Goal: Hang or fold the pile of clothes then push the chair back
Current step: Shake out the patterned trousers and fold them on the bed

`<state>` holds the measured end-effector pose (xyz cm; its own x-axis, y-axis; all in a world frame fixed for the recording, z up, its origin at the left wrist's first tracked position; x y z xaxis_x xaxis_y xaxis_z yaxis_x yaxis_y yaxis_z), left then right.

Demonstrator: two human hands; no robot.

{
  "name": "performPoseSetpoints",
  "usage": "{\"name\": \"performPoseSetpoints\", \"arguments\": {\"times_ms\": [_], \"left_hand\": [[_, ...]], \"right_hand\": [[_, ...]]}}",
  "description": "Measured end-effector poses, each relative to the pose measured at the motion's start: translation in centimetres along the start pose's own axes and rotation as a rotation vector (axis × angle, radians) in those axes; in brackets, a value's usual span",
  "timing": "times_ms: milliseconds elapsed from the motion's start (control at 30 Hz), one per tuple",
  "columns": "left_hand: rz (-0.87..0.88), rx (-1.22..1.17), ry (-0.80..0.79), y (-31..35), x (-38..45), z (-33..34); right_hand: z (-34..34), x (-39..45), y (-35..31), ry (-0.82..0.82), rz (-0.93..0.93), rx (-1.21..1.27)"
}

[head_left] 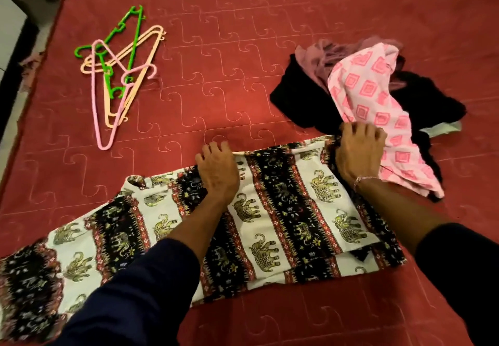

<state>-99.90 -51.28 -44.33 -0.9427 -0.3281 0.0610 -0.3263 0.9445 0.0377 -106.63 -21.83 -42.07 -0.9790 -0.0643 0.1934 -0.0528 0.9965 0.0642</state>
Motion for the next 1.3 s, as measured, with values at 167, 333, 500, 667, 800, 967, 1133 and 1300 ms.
{"name": "performPoseSetpoints", "arguments": {"times_ms": [167, 333, 500, 667, 800, 967, 1133, 1300], "left_hand": [[0.154, -0.01, 0.199, 4.0, -1.9, 0.6], [0.445, -0.26, 0.069, 8.9, -4.9, 3.1], [0.666, -0.331, -0.049, 13.4, -7.1, 3.4], [0.687, -0.269, -0.169, 15.5, -8.3, 3.7], [0.705, -0.22, -0.18, 16.4, -8.8, 3.5], [0.581, -0.282, -0.154, 18.2, -6.3, 2.3], [0.572, -0.219, -0.096, 20.9, -3.2, 0.9], [0.57, -0.194, -0.195, 23.6, -1.4, 0.8]], "right_hand": [[0.7, -5.1, 0.2, 0.017, 0.03, 0.114], [1.7, -8.9, 3.4, -0.108, 0.228, 0.222], [1.1, -12.8, 6.2, -0.211, 0.456, 0.355], [0.8, -15.6, 6.7, -0.478, 0.475, 0.627], [0.5, -16.7, 7.2, -0.549, 0.353, 0.767], [-1.3, -17.7, 7.5, -0.457, 0.397, 0.952], [-1.8, -19.1, 6.6, -0.589, 1.088, 1.723], [0.4, -20.2, 7.1, -0.881, 1.021, 1.576]]}}
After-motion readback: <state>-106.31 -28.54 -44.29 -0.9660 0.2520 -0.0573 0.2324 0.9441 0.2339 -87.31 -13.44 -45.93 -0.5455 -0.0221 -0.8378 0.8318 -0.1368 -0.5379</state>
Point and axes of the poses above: each hand's wrist, its own x-axis towards the middle knuckle, its own z-axis out of the palm, y = z × x, the point moved 4 cm from there along x, towards the middle knuckle, and after that the axes turned 3 degrees about y, right-handed, at the moved point
